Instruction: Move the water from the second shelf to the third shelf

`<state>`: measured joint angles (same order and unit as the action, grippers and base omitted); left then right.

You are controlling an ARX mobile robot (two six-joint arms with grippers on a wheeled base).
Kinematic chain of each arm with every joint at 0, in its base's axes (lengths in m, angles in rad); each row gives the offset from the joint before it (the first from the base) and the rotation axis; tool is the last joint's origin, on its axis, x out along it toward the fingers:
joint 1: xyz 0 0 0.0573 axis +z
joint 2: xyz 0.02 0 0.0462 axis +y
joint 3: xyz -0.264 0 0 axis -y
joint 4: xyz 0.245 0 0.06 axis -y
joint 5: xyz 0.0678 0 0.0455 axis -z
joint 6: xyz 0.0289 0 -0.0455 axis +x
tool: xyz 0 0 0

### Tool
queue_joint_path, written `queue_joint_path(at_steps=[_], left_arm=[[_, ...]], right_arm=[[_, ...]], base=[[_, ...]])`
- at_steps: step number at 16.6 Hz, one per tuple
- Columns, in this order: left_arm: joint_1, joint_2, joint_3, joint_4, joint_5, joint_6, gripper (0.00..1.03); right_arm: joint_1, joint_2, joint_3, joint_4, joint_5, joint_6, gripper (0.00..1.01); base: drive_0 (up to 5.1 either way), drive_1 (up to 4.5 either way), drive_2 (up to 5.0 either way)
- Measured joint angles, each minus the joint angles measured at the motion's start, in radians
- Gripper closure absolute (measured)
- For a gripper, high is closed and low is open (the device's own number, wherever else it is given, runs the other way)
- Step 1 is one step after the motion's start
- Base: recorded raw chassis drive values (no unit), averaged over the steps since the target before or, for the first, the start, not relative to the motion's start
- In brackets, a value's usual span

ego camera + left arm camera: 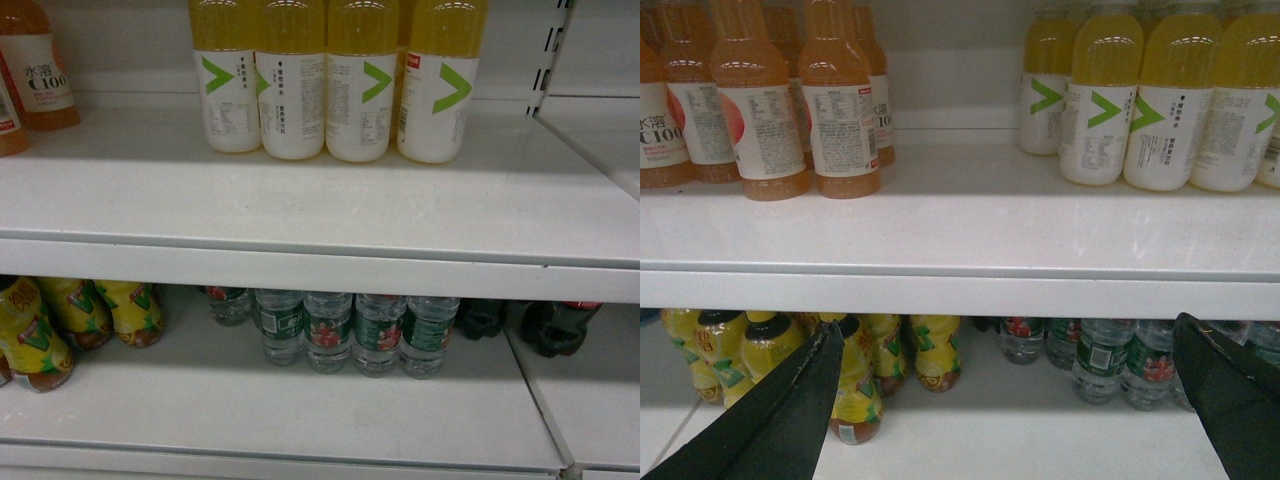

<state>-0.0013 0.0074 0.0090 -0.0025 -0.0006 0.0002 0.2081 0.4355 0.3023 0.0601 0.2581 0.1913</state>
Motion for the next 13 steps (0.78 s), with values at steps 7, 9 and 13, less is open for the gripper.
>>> queue_joint_path(at_steps=[7,9,13], left_arm=[[0.0,0.0,0.0,0.0,0.0,0.0,0.05],[0.0,0.0,0.0,0.0,0.0,0.0,0.05],[0.0,0.0,0.0,-0.001,0.0,0.0,0.05]], right_arm=[[0.0,0.0,0.0,-0.001,0.004,0.0,0.57],[-0.001,0.0,0.0,0.0,0.004,0.0,0.57],[-0.001,0.0,0.0,0.0,0.003,0.0,0.57]], base=[[-1.5,0.76,0.8],[-4.5,2.46,2.5],[-4.5,2.46,2.5]])
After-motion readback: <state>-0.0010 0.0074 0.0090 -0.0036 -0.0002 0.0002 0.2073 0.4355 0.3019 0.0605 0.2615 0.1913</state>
